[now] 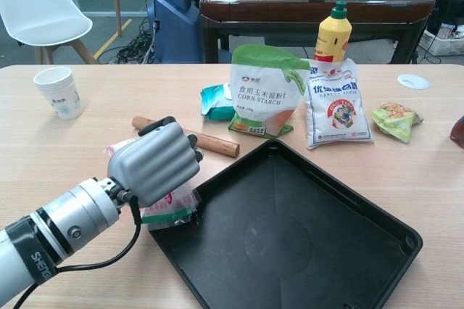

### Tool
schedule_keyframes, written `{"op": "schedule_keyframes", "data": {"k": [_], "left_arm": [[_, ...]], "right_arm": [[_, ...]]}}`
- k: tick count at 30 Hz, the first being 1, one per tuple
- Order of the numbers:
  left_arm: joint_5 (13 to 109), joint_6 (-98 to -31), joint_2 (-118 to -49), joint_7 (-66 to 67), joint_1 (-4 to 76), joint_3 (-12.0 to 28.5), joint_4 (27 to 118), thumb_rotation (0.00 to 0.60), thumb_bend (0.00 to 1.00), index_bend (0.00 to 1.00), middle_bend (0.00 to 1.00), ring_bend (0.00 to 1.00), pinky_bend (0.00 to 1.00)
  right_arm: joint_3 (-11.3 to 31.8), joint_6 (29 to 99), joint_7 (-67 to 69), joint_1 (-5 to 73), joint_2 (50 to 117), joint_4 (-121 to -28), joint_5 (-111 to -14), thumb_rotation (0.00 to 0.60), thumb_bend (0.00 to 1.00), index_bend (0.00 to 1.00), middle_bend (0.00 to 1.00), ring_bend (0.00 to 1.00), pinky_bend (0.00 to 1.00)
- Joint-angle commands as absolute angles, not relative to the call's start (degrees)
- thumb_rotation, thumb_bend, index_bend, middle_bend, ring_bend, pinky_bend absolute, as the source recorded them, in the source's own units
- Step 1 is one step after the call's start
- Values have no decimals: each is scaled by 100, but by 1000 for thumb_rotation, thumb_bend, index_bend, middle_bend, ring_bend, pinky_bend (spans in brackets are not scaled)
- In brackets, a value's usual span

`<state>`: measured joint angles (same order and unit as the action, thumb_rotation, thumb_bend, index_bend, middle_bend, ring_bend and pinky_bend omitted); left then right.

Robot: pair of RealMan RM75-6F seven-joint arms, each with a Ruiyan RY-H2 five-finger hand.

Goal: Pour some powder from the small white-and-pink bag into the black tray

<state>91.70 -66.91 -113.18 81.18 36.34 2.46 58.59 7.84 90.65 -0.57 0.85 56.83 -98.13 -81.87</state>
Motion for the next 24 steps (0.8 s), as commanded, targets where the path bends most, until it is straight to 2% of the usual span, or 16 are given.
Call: {"op": "schedule_keyframes", "data": {"k": [1, 12, 24], "left_arm": [[9058, -6623, -11304, 8232, 3589, 298, 5983, 600, 174, 366, 634, 600, 631], [9026, -6665, -11172, 8044, 3633, 391, 6583, 600, 173, 360, 634, 599, 631], [8803, -6453, -11086, 6106, 3859, 688, 6653, 600, 173, 364, 634, 597, 631]], "right_arm": [[786, 9070, -54, 80, 5683, -9811, -8181, 600, 157, 68, 223, 104, 117], [788, 9073, -54, 67, 5680, -9817, -8173, 600, 157, 68, 222, 104, 117], [799, 9063, -90, 60, 5680, -9846, -8141, 600, 157, 68, 222, 104, 117]]}}
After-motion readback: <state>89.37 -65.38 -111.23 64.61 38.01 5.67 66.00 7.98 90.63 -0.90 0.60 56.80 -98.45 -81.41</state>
